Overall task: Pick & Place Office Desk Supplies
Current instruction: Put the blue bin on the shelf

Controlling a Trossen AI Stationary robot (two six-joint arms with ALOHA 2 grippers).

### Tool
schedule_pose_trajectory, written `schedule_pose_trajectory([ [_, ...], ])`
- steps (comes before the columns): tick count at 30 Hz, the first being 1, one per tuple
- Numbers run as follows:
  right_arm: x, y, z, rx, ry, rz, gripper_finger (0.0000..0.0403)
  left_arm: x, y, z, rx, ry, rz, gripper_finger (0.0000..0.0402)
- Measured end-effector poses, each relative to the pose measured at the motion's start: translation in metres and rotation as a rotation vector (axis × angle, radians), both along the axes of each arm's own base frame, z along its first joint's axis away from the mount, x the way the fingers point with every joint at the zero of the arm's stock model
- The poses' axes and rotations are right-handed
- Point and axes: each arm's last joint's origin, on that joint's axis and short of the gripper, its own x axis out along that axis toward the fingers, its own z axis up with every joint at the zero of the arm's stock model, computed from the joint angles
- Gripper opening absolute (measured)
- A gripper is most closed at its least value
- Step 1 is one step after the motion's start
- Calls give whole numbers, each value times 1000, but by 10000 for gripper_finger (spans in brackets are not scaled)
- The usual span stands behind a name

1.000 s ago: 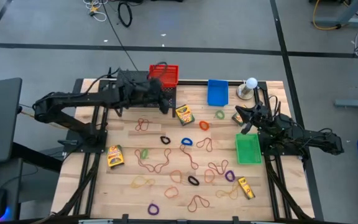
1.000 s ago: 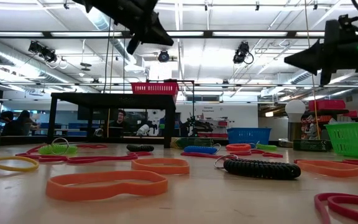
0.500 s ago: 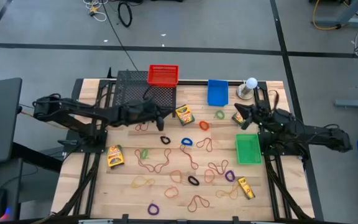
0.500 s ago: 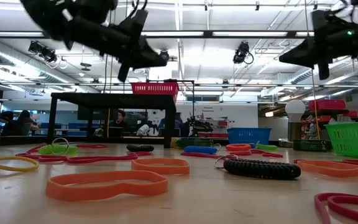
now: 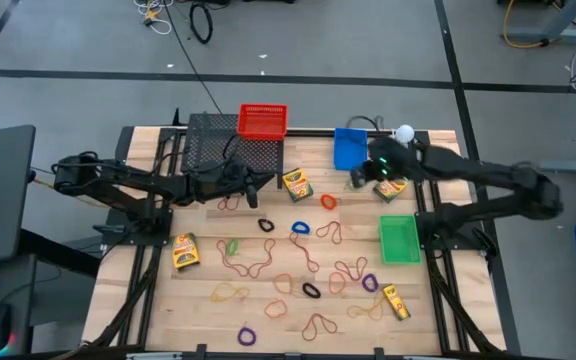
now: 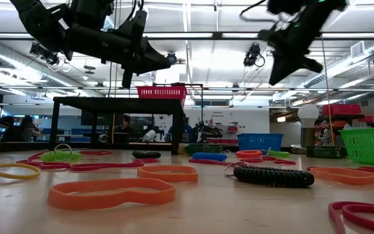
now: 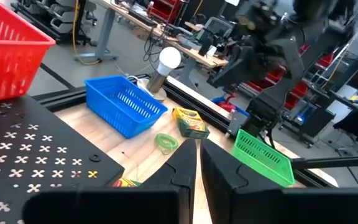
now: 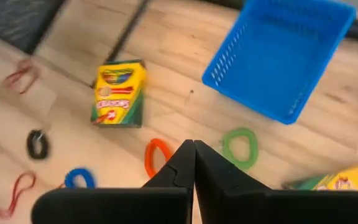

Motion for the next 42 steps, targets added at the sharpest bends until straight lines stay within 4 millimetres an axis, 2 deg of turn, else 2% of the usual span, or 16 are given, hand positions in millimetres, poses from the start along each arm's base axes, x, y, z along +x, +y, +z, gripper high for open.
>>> schedule_pose_trajectory([
  [3,20,-21,-9,92,60,-91,9,0,0,0,14,6,-4,25],
  [6,27,-38,-28,178,129,-209,19,0,0,0,34,14,-6,20],
  [11,21,-51,-47,195,171,-318,54,0,-1,0,38,15,-47,17],
  [17,10,-62,-59,88,217,-427,108,1,-2,0,35,17,-78,17],
  [22,0,-74,-84,85,138,-480,129,1,-2,0,54,23,-72,16],
  [30,-13,-83,-106,82,96,-515,111,0,-1,0,13,7,-41,16],
  [37,-15,-85,-114,98,19,-488,86,0,-1,0,23,9,-21,16],
  [42,-14,-85,-115,88,22,-467,69,-6,-2,7,74,26,-34,6],
])
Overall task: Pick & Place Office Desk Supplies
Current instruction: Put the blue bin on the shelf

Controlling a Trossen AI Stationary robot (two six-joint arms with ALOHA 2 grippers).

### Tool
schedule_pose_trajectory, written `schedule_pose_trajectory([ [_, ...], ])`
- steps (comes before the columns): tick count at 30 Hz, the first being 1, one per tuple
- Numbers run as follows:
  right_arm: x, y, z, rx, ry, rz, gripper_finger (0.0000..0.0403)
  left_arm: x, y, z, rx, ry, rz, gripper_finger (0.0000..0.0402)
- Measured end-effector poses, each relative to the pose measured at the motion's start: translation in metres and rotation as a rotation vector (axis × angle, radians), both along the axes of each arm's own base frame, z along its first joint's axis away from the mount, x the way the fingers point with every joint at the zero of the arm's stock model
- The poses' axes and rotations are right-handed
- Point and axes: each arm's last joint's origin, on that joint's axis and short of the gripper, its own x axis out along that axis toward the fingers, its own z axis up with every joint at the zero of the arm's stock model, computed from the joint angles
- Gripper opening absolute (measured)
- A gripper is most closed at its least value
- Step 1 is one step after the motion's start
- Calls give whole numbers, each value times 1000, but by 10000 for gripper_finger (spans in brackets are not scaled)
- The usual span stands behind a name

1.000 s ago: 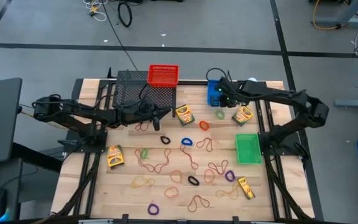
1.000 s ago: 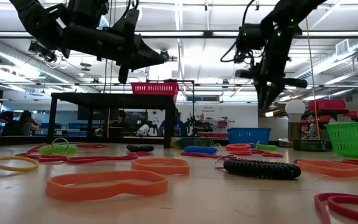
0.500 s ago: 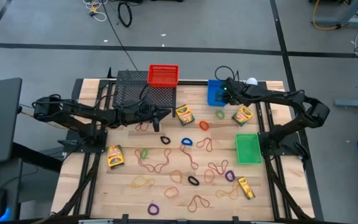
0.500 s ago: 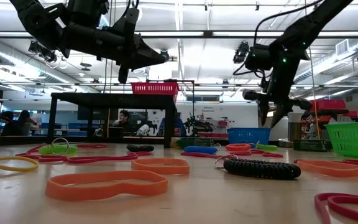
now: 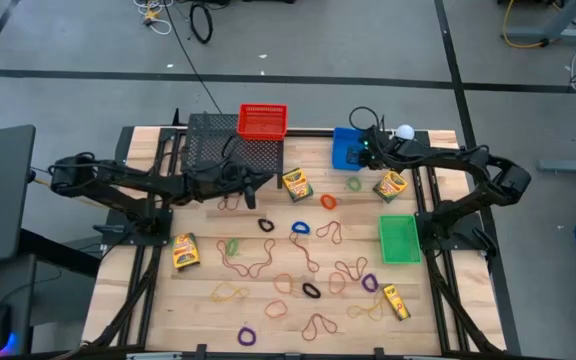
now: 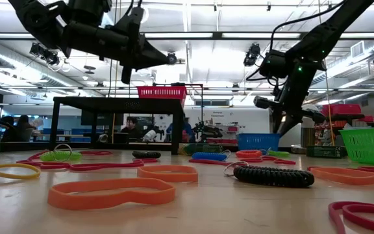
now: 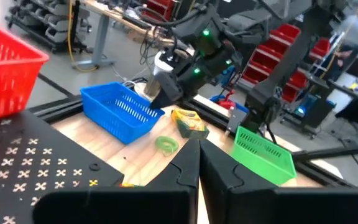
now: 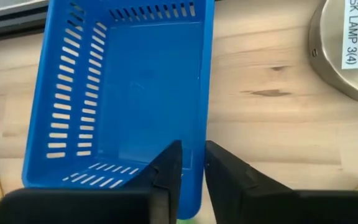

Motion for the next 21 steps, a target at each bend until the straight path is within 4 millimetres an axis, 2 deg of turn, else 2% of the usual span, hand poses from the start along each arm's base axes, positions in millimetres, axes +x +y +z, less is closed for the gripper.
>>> schedule_pose_trajectory([
  [7,-2,-2,0,-10,15,0,12,-16,1,16,60,-21,24,6],
  [13,-3,-4,3,-13,-5,42,12,-37,6,7,17,-41,64,5],
  [16,-2,-1,14,-41,-18,85,8,-49,8,3,7,-63,93,5],
  [21,-1,6,45,-115,-57,194,6,-61,12,3,23,-41,170,11],
])
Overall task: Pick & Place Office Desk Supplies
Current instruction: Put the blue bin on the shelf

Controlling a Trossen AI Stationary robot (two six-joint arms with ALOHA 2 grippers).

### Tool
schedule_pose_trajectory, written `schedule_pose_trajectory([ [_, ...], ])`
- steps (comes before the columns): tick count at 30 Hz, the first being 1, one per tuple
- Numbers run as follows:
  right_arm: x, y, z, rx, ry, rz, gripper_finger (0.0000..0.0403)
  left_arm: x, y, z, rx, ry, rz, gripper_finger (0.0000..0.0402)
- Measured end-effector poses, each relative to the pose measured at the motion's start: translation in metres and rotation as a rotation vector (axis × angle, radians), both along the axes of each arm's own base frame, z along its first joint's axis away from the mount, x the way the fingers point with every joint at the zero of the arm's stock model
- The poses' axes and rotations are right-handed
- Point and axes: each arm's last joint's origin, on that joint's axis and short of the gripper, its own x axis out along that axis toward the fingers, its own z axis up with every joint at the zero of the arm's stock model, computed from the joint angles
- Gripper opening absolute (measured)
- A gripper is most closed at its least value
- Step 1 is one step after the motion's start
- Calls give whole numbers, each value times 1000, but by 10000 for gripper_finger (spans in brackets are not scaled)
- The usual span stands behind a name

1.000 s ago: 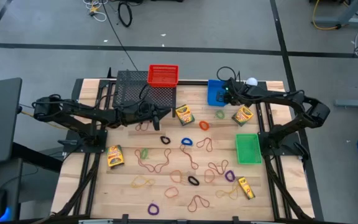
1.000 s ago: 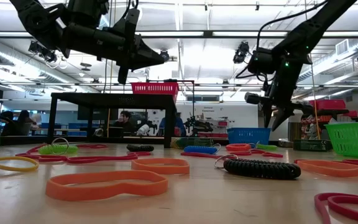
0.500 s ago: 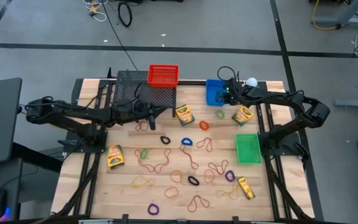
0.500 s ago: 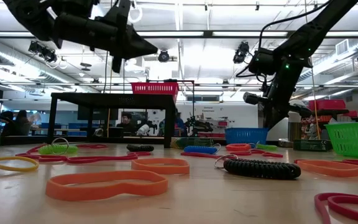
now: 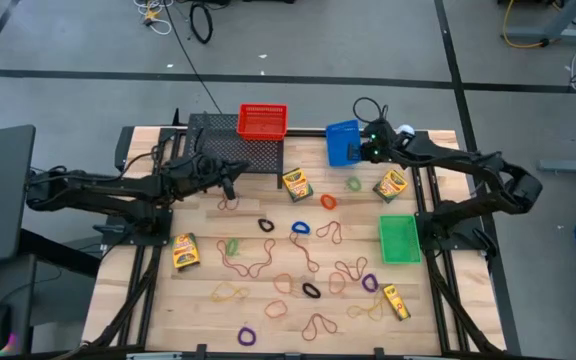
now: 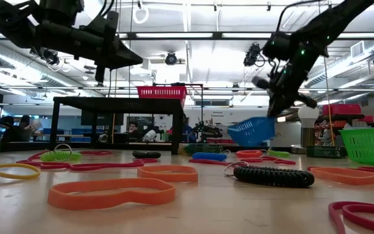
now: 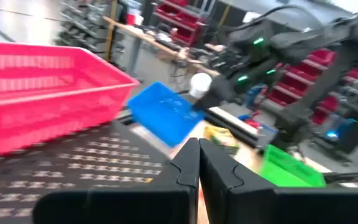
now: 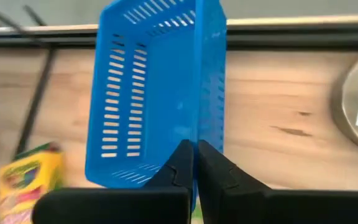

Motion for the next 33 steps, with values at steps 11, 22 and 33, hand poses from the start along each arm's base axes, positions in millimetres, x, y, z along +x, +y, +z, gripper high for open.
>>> schedule_pose_trajectory([
  [11,10,38,67,11,69,303,5,-14,7,3,15,48,62,9],
  [22,57,110,67,201,-50,696,4,-16,9,0,22,95,72,9],
  [33,161,144,11,235,-233,941,4,-27,20,-2,52,183,-1,5],
])
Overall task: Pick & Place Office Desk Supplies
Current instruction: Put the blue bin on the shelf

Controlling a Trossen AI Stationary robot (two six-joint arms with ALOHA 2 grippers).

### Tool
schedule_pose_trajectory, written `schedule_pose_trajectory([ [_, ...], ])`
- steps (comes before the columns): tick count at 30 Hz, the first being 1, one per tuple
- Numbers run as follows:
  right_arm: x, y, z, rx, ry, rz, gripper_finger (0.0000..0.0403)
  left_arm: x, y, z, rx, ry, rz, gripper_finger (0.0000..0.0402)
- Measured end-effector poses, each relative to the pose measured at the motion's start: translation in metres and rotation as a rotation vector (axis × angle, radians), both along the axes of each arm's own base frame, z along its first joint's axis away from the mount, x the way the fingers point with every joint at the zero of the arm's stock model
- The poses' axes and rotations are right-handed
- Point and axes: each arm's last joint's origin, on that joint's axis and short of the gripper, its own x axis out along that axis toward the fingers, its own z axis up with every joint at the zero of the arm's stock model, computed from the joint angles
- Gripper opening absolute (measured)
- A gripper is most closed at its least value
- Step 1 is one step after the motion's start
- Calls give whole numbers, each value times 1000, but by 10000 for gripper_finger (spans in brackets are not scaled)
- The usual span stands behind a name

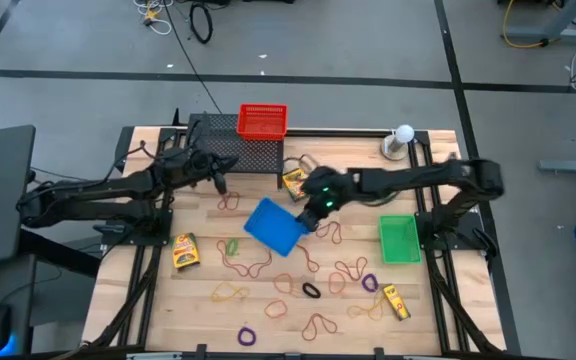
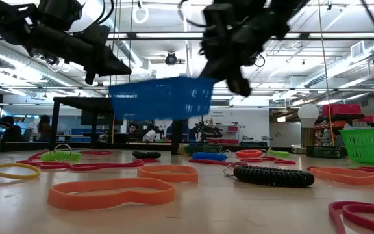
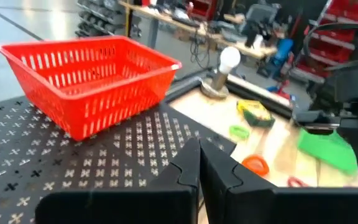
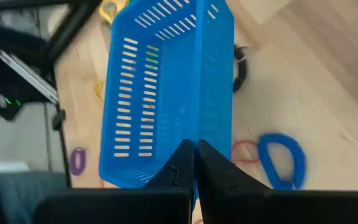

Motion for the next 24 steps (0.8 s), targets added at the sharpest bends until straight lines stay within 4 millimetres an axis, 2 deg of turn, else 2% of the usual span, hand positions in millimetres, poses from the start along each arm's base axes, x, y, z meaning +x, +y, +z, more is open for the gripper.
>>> schedule_pose_trajectory([
  [6,54,4,-6,-74,-41,107,4,-5,6,-2,22,47,-44,4],
  [12,90,0,-17,-150,-20,191,4,-6,7,-4,38,77,-98,6],
  [18,106,-3,-26,-218,-18,219,4,-6,6,-7,49,114,-115,6],
  [24,105,-12,-29,-326,0,209,19,-7,6,-10,39,141,-119,6],
])
